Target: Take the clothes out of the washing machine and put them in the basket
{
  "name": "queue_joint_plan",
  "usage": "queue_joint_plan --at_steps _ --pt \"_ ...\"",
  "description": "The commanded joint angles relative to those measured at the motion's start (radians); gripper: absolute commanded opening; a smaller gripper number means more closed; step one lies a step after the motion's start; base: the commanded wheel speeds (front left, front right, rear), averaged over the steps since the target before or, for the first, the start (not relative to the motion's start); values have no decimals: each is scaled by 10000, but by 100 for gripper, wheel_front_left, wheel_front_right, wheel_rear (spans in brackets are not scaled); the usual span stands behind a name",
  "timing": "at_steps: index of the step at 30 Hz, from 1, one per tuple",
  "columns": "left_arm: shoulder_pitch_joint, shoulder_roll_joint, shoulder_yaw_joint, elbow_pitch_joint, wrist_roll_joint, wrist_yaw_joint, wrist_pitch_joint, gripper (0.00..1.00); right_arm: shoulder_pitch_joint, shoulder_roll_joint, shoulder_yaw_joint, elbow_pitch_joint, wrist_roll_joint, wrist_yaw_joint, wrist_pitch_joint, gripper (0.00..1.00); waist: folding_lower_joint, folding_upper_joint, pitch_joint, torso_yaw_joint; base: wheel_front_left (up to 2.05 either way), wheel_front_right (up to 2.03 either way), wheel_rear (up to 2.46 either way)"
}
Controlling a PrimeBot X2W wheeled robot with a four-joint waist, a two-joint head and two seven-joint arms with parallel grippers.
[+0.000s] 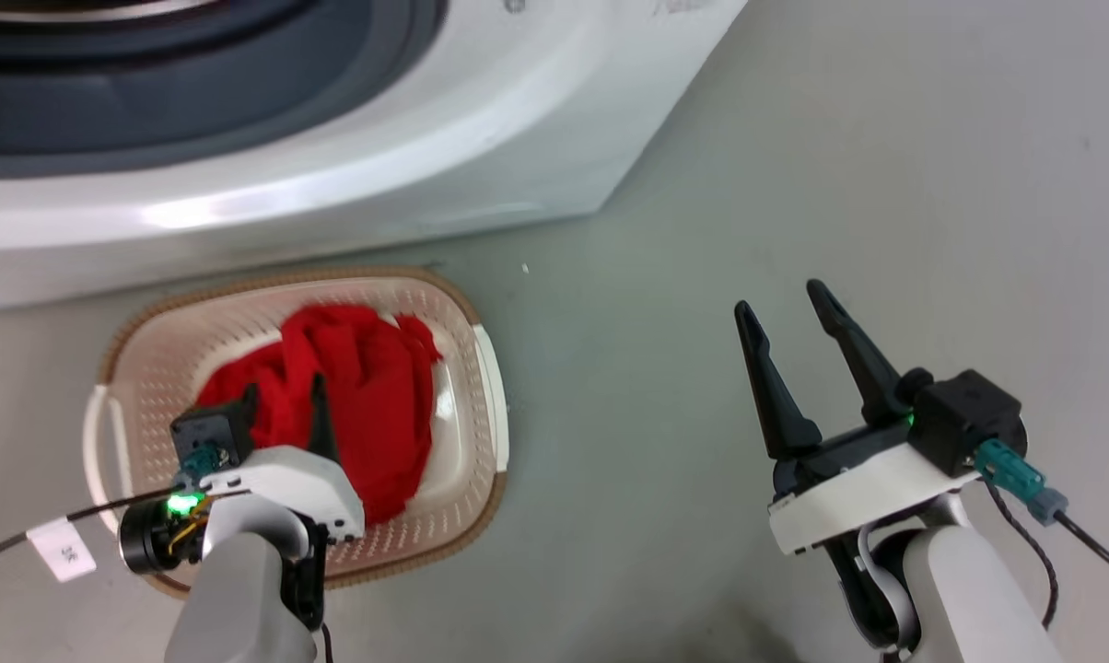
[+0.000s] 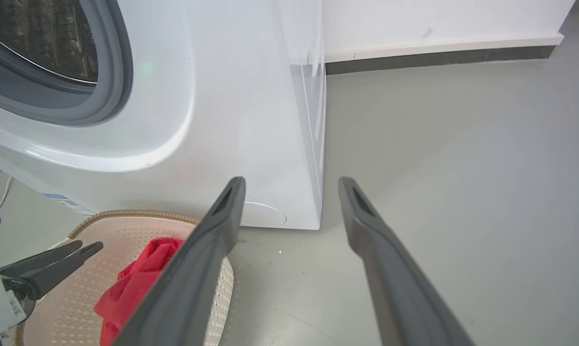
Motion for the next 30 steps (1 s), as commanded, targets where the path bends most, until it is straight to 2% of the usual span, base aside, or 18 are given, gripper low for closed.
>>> queue_joint_plan --at_steps 1,6,14,30 --pt "320 -36 -1 -140 -77 -40 -25 100 290 9 -122 94 -76 -7 38 100 -1 0 -1275 305 0 0 0" --pt "851 -103 -160 -454 -203 -90 -25 100 726 11 -521 63 -207 -7 216 100 -1 0 -2410 546 0 0 0" --pt "1415 -102 -797 -1252 -615 -112 -25 100 1370 11 -893 -257 -543 -7 587 100 -1 0 -3614 905 0 0 0" --pt "2739 -105 -2347 -5092 -356 289 -25 100 2522 11 -1661 -740 -952 -7 773 100 -1 0 -5467 1815 0 0 0"
